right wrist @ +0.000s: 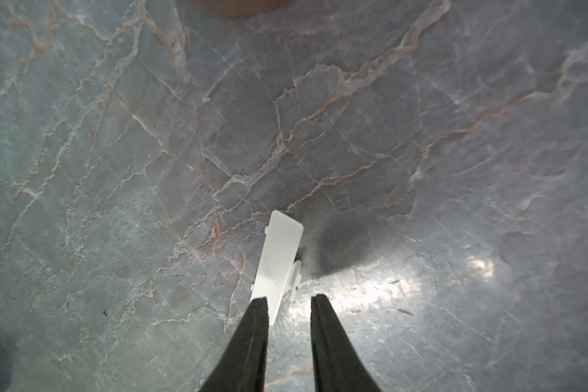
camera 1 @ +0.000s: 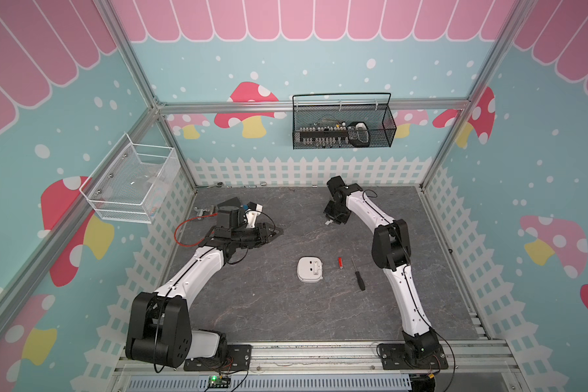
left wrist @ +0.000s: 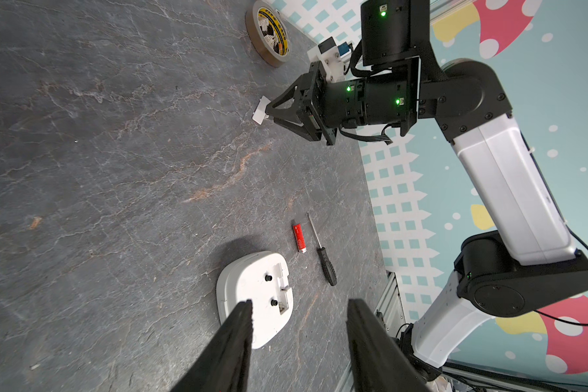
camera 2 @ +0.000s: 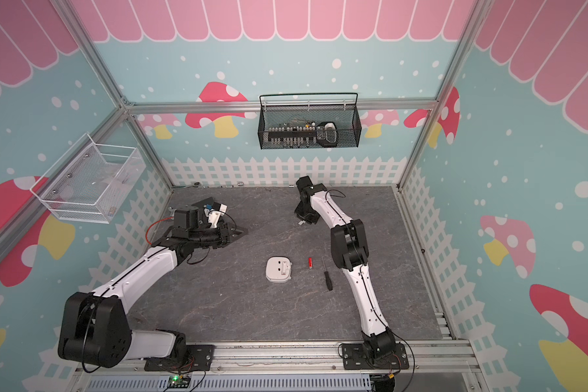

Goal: Remove the battery from the alarm
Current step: Pick up the cover from the center of the board.

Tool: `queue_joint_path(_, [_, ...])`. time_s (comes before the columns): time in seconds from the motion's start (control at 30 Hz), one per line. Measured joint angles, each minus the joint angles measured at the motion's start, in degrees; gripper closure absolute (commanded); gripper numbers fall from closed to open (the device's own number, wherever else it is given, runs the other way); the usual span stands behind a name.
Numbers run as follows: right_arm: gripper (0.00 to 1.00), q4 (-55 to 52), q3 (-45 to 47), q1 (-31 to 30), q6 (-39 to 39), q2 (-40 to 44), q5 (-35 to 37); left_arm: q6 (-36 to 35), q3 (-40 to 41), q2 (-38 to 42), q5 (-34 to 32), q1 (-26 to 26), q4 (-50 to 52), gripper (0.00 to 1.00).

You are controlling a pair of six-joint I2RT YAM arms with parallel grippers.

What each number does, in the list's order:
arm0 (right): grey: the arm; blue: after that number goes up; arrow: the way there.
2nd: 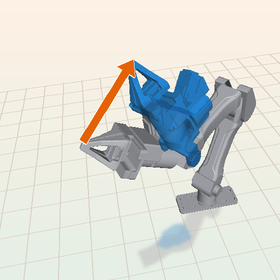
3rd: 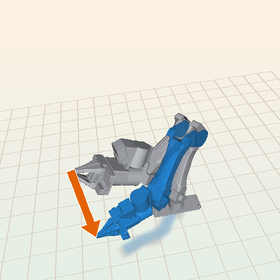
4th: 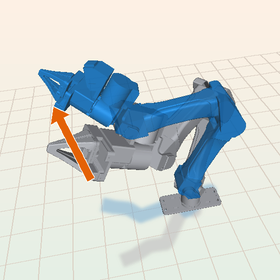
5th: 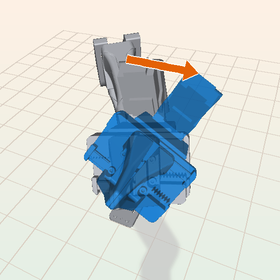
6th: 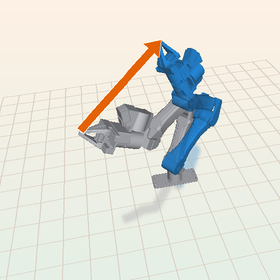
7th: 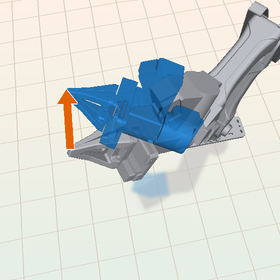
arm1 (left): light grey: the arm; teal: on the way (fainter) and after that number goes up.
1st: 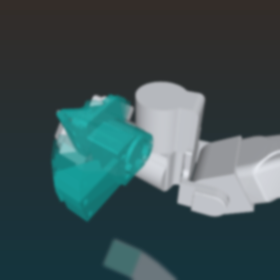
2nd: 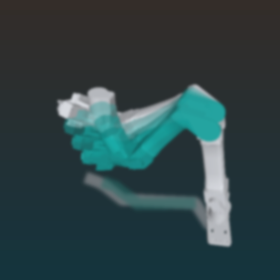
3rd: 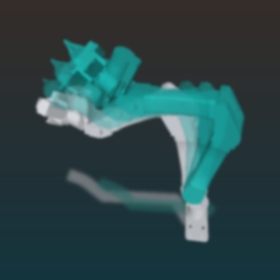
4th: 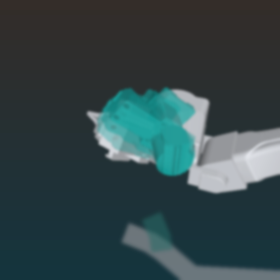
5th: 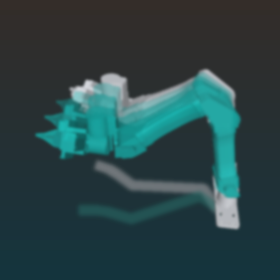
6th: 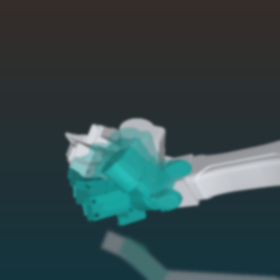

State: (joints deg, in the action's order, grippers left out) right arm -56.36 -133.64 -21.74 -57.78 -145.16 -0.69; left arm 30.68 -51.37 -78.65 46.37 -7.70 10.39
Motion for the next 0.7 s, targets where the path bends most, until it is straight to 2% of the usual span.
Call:
queue_joint_path(0.43, [0.75, 0.96, -0.13, 0.37, -1.01, -1.44, -1.55, 0.20, 0.00, -0.20, 0.70, 0.63, -0.35, 0.53])
queue_joint_path(0.7, [0.80, 1.90, -0.15, 0.81, -1.31, -1.57, -1.97, 0.37, 0.00, -0.22, 1.07, 0.90, -0.42, 0.55])
